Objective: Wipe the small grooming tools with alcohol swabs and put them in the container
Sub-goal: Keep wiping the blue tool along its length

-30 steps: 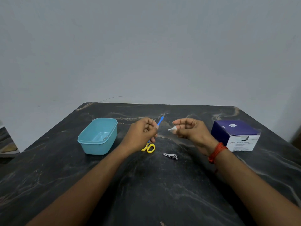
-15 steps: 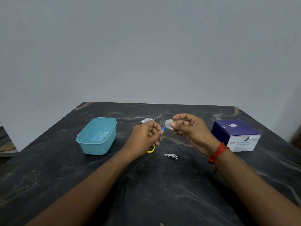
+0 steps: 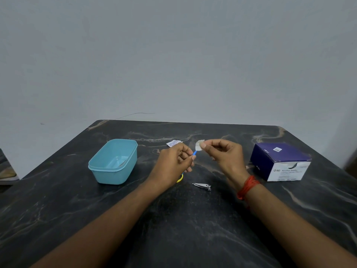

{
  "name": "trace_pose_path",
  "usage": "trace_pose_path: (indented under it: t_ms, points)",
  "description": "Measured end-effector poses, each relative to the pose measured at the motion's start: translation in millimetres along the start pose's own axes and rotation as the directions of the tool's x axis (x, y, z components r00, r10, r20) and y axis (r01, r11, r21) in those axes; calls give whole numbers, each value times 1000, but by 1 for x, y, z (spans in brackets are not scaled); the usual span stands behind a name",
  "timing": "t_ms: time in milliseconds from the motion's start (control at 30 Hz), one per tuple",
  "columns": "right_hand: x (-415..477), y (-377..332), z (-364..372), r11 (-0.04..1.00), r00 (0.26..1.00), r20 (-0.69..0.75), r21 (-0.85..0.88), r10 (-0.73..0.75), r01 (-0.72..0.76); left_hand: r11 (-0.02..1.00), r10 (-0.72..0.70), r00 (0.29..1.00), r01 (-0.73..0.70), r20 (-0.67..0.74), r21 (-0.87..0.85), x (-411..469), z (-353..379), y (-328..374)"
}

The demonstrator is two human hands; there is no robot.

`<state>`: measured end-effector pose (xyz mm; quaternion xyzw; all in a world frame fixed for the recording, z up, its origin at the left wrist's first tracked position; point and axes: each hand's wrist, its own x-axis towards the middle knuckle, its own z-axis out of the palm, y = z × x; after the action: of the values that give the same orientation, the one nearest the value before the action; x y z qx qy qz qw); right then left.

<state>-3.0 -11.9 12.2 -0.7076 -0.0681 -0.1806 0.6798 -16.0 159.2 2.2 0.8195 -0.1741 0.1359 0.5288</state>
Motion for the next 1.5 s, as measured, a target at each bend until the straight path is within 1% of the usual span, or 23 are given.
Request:
trace_pose_path:
  t_ms: [200, 333, 433, 533, 633, 700, 933, 1267, 1500]
  points:
    - [-3, -3, 3, 999, 999, 7, -10, 40, -40, 1000, 17, 1000, -17, -26, 18, 0, 1, -3]
    - [-5, -7, 5, 997, 997, 48, 32, 62, -64, 1000, 3, 1000, -3, 1, -19, 0, 0, -2]
    - [-4, -6, 2, 990, 987, 82, 25, 135, -138, 990, -51, 997, 57, 50, -132, 0, 1, 0]
    - [-4, -7, -1, 977, 965, 173, 47, 196, -207, 945, -116, 986, 147, 123, -291, 2, 1, 1]
    - [-5, -11, -3, 966, 958, 185, 96, 221, -241, 910, -151, 968, 216, 202, -354, 3, 1, 0]
    - [-5, -13, -3, 961, 957, 181, 117, 226, -249, 915, -143, 964, 216, 225, -341, 3, 1, -2]
    - [-3, -13, -4, 971, 970, 156, 119, 188, -208, 939, -104, 969, 171, 226, -299, 3, 0, 0]
    - [-1, -14, -7, 968, 968, 171, 138, 186, -210, 939, -96, 962, 172, 255, -296, 2, 1, -1]
    - [1, -11, -10, 974, 967, 150, 70, 205, -217, 948, -101, 969, 163, 227, -274, 1, 3, -2]
